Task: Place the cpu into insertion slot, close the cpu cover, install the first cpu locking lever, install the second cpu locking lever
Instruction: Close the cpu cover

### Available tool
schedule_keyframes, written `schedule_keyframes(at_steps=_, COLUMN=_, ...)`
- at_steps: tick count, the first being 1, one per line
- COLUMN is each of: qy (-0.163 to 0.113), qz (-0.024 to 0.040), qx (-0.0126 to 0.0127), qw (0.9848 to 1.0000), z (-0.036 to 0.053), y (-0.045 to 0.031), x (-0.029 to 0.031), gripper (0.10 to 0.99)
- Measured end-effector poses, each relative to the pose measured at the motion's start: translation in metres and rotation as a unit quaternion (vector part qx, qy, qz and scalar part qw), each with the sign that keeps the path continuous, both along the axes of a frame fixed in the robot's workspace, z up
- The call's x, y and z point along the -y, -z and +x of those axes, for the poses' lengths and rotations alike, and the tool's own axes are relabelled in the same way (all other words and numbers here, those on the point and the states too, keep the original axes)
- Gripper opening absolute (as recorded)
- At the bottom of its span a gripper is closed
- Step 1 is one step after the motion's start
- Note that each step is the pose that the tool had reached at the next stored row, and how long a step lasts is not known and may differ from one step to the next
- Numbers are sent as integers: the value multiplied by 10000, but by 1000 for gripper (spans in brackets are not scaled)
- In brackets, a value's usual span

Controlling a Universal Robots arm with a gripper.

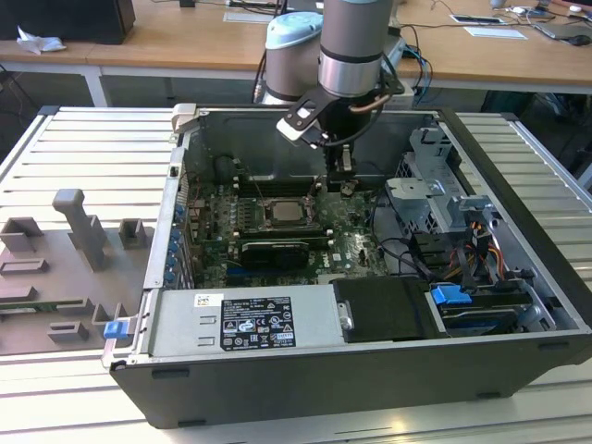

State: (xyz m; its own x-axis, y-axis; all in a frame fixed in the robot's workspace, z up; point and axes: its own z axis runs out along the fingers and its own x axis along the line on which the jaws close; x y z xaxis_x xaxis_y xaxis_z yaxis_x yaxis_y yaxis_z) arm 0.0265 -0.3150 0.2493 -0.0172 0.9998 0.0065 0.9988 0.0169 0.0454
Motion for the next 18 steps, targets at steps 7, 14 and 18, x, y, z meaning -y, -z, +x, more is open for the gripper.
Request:
schedule_keyframes(at_steps=7, qy=-1, qz=0, qx=0, qw=10000, z=-274, y=96, x=0, gripper=106)
schedule_keyframes(at_steps=14, qy=-3, qz=1, qx=0, qw=10000, z=-424, y=216, x=-4, gripper=106)
schedule_keyframes(at_steps=18, qy=-3, qz=0, qx=0, qw=10000, z=-511, y=224, x=-9, gripper=106)
